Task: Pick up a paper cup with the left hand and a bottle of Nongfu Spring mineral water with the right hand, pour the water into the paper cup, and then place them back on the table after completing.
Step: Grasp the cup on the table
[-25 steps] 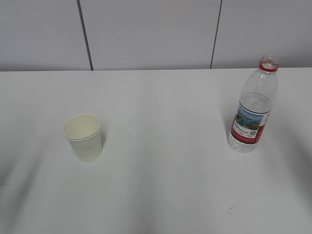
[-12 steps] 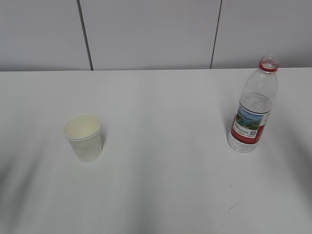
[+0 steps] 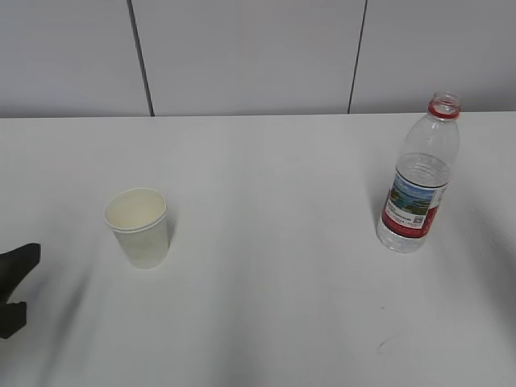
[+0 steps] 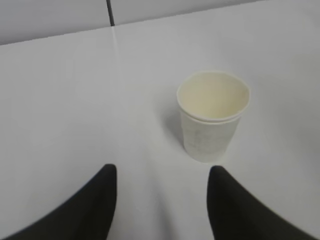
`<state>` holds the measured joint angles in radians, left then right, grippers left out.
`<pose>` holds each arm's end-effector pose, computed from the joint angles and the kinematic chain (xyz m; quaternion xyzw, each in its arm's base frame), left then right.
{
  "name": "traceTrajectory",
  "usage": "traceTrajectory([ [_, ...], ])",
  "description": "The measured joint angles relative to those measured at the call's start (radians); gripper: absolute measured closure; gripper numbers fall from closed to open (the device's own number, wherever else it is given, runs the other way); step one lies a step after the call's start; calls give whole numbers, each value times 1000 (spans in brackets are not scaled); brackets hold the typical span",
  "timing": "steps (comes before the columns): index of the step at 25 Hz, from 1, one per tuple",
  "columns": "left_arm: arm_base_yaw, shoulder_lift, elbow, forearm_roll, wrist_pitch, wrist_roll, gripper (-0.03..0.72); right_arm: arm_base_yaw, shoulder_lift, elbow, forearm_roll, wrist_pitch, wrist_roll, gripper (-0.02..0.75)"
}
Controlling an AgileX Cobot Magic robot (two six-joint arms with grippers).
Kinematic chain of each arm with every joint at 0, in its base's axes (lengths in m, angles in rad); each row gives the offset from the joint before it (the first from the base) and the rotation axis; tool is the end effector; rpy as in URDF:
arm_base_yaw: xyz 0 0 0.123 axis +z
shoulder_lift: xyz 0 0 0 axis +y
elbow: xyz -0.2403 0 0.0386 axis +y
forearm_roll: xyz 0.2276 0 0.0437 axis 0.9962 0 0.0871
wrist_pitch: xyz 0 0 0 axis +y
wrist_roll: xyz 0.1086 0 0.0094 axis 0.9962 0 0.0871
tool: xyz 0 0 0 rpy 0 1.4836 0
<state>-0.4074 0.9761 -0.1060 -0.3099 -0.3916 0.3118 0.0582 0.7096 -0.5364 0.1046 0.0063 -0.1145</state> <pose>0.1674 -0.0584 0.1548 0.1473 0.8219 -0.0566 0.5474 0.1828 0.0107 0.3025 -0.0254 0.7385 0.0165 0.6735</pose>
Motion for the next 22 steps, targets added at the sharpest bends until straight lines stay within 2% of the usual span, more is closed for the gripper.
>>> traceTrajectory([
  [4, -6, 140, 0, 60, -159, -67, 315, -1, 0, 0, 0, -6, 0, 169],
  [10, -8, 321, 0, 240, -384, -214, 315, -1, 0, 0, 0, -6, 0, 169],
  [18, -9, 567, 17, 341, -702, -251, 315, -1, 0, 0, -2, -25, 0, 169],
  [22, -9, 699, 19, 424, -743, -253, 315, -1, 0, 0, -3, -27, 0, 169],
])
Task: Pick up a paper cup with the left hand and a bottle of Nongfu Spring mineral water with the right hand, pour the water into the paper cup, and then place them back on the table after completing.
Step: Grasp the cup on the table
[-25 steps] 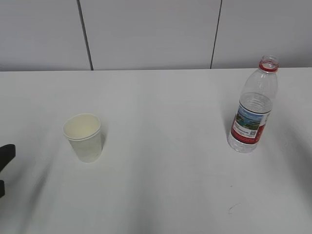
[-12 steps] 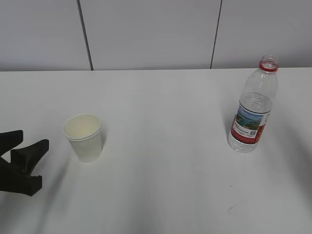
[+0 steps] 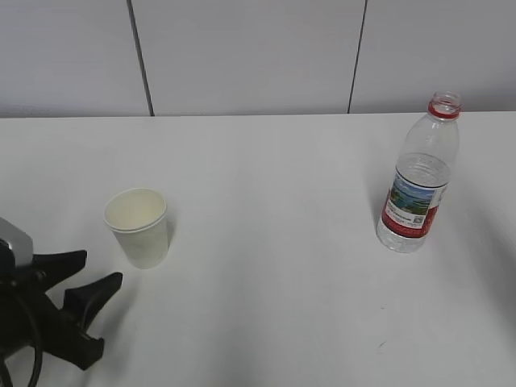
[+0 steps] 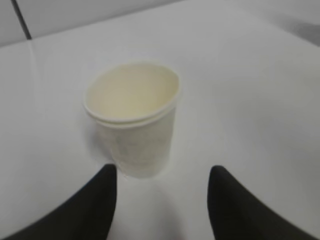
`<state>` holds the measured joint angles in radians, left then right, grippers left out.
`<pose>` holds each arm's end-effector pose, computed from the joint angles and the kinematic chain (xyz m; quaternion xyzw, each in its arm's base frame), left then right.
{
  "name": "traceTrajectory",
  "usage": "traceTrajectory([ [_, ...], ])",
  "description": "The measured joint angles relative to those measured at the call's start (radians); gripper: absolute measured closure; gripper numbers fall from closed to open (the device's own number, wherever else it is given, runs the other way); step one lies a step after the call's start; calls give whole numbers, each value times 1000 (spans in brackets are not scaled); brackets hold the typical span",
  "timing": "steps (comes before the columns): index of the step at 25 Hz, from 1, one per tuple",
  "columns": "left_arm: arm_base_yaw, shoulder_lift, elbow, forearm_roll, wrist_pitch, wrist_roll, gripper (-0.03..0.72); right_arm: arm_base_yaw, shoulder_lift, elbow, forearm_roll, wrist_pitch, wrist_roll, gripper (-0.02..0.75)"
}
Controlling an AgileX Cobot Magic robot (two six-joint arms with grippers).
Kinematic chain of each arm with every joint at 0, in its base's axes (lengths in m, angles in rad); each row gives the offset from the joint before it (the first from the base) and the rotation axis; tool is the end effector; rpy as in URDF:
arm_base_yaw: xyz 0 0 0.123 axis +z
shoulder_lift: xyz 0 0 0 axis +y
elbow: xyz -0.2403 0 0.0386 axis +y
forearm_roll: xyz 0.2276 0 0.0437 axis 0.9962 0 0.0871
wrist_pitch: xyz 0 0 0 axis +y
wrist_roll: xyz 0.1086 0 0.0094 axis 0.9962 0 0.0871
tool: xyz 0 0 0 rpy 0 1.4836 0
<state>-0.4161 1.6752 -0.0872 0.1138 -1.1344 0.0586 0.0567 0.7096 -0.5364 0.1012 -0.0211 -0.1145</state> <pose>0.1823 -0.0928 0.0905 0.2411 0.7882 -0.1289 0.5514 0.1831 0.0102 0.3055 -0.0248 0.7293 0.0141 0.6836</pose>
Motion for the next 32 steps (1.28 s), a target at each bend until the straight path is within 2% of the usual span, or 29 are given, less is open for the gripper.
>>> traceTrajectory([
  [4, 0, 72, 0, 12, -2, -1, 315, 0, 0, 0, 0, -6, 0, 169],
  [13, 0, 87, -6, -2, -6, -1, 314, 0, 0, 0, -2, -17, 0, 169],
  [16, 0, 107, -41, -4, -8, -1, 278, 0, 0, 0, -2, -19, 0, 169],
  [20, 0, 161, -103, -11, -9, -13, 153, 0, 0, 0, -2, -19, 0, 169],
  [22, 0, 200, -139, -26, -9, -20, 115, 0, 0, 0, -2, -20, 0, 169],
  [32, 0, 368, -331, -114, -9, -46, 99, 0, 0, 0, -2, -58, 0, 169],
])
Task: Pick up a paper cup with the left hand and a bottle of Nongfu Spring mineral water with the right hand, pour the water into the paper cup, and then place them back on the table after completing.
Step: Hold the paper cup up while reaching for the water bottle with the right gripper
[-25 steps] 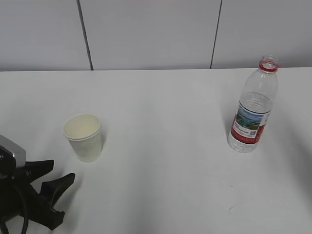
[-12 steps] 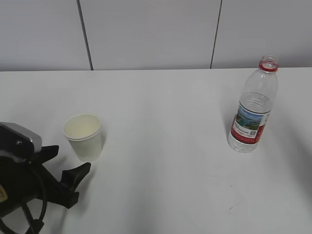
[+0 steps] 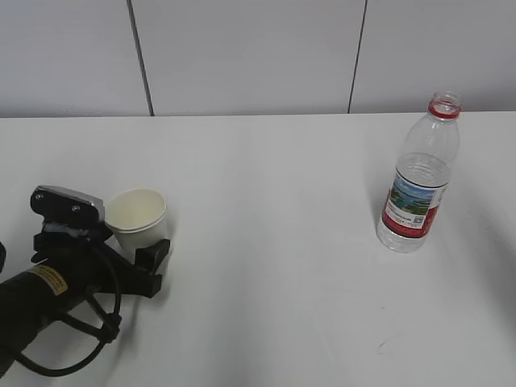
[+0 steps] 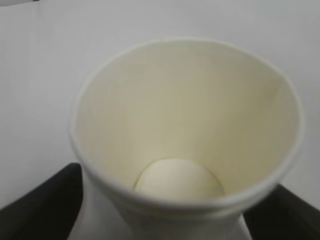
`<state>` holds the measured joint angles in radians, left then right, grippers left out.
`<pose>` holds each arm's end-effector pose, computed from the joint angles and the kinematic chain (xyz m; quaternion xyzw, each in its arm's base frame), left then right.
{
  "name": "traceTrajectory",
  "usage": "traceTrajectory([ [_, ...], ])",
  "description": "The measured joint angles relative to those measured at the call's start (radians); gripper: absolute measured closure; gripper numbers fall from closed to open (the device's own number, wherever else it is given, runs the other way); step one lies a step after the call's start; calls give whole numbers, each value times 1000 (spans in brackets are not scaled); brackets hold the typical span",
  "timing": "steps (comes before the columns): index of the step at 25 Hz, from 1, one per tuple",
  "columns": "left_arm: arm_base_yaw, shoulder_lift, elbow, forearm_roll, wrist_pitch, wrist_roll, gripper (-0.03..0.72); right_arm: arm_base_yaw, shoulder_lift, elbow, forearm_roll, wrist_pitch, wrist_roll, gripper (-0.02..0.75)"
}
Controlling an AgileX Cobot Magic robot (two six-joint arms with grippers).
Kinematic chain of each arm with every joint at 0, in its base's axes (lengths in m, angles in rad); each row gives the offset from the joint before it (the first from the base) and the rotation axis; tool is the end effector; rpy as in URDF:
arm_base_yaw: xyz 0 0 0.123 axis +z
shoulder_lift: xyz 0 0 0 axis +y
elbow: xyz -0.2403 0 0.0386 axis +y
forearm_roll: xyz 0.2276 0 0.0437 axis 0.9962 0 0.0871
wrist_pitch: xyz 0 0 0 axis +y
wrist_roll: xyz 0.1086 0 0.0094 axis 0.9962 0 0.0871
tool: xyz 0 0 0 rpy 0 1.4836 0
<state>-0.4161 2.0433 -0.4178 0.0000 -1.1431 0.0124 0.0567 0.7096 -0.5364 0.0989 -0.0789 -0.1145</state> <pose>0.2520 -0.1114 0.0477 0.1769 0.8131 -0.1112 0.5433 0.1833 0.0096 0.3118 -0.0230 0.7094 0.0116 0.7044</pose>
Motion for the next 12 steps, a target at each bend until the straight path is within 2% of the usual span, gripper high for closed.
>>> traceTrajectory([
  [12, 0, 58, -96, -18, 1, -29, 110, 0, 0, 10, 0, -15, 0, 169],
])
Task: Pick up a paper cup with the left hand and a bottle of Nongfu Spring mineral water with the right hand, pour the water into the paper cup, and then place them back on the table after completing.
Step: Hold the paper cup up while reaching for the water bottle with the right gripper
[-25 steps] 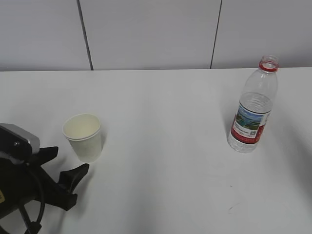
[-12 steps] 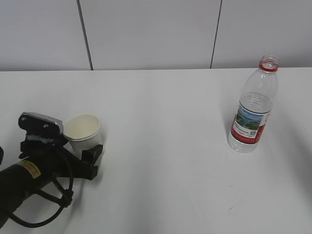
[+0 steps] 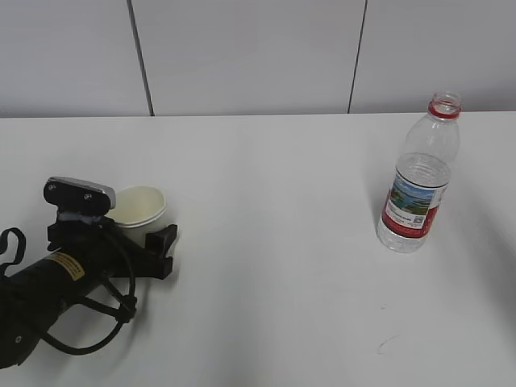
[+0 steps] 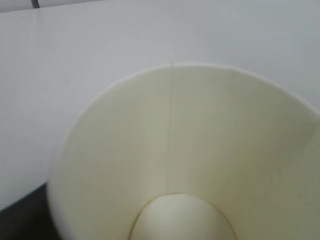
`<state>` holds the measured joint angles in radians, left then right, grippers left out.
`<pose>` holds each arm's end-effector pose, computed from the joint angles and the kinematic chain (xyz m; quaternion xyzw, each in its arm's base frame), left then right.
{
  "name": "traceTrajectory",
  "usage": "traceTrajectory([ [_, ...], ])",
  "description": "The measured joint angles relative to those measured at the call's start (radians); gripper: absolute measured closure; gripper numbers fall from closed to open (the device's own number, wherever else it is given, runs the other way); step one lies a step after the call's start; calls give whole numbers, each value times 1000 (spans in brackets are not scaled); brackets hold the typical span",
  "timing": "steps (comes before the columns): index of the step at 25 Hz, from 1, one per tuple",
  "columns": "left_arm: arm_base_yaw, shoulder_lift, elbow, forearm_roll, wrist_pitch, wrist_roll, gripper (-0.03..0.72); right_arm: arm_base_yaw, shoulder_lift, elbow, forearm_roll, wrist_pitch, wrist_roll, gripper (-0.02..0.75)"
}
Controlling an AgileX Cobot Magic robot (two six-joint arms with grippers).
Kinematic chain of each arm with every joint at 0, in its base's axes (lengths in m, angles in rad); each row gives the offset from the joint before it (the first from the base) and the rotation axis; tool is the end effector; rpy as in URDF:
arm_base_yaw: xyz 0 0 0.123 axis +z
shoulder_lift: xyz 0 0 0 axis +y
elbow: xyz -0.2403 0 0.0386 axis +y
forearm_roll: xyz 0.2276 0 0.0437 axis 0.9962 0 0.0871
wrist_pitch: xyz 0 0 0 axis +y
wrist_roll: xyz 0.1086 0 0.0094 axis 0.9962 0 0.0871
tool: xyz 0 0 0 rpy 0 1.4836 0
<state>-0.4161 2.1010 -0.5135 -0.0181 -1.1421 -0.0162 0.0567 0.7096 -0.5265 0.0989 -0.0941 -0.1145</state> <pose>0.2722 -0.1183 0.0442 0.1556 0.8069 -0.1177 0.5575 0.1834 0.0094 0.3100 -0.0225 0.7075 0.0111 0.7062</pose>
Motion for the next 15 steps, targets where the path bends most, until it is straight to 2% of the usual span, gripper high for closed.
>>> traceTrajectory([
  [3, 0, 0, -3, -6, -1, 0, 153, 0, 0, 49, 0, -41, 0, 169],
  [9, 0, 0, -4, -3, -6, -1, 300, 0, 0, 141, 0, -94, 0, 169],
  [15, 0, 0, -4, 18, -8, -1, 314, 0, 17, 227, 0, -166, 0, 169],
])
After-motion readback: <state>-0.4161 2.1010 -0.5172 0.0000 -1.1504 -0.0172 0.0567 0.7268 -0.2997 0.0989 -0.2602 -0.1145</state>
